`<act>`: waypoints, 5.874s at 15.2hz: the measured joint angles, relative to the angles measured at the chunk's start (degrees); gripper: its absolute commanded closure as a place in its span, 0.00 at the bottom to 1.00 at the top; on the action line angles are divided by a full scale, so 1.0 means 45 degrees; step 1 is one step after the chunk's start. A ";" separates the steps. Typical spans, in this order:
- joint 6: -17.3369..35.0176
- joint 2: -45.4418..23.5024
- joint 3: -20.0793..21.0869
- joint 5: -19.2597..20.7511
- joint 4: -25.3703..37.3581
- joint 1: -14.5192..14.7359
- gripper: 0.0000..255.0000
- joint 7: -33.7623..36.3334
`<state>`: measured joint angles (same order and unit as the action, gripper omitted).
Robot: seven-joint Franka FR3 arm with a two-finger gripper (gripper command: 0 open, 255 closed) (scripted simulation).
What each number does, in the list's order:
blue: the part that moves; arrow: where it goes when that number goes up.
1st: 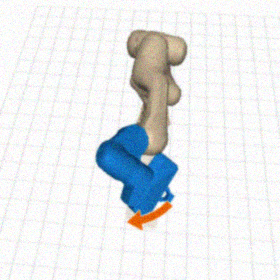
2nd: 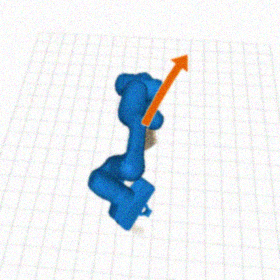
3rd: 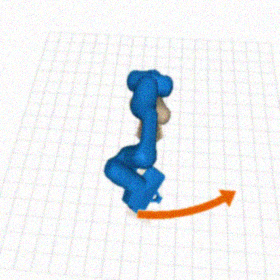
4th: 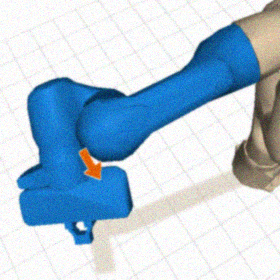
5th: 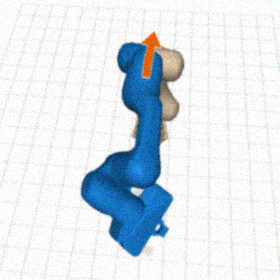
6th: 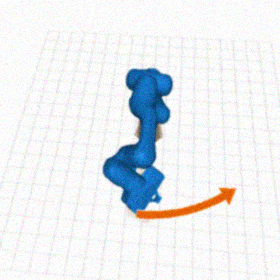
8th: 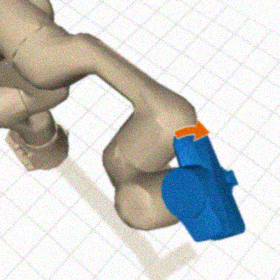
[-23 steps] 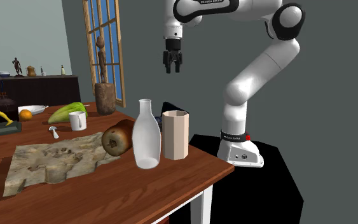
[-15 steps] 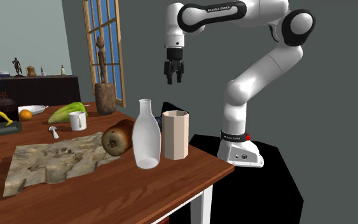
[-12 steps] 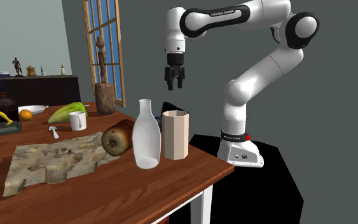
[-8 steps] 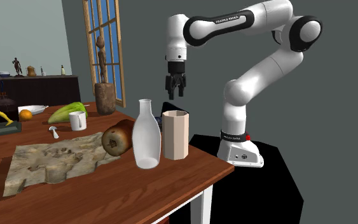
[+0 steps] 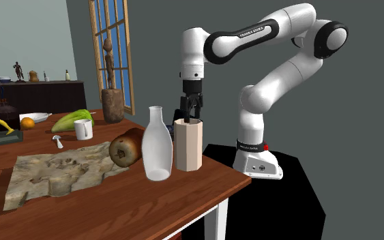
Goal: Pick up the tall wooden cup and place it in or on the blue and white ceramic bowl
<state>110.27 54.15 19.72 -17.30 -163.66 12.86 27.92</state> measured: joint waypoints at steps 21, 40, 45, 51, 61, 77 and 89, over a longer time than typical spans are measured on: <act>0.1147 -0.0421 0.0301 -0.0317 -0.0736 0.0118 1.00 -0.0033; -0.2044 0.0293 -0.0533 0.0552 0.1767 -0.0252 1.00 0.0065; -0.2880 0.0252 -0.0735 0.0759 0.2648 -0.0353 1.00 0.0099; -0.3765 0.0090 -0.0945 0.0975 0.3697 -0.0467 1.00 0.0126; -0.3378 -0.2473 -0.3109 0.2888 0.5683 -0.1804 1.00 -0.2215; -0.2972 -0.6658 -0.5406 0.4199 0.9426 -0.2861 1.00 -0.5010; -0.0912 -0.6679 -0.5457 0.4233 0.7383 -0.2884 1.00 -0.5014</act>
<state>106.17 24.09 -4.83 1.75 -130.43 -0.11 5.35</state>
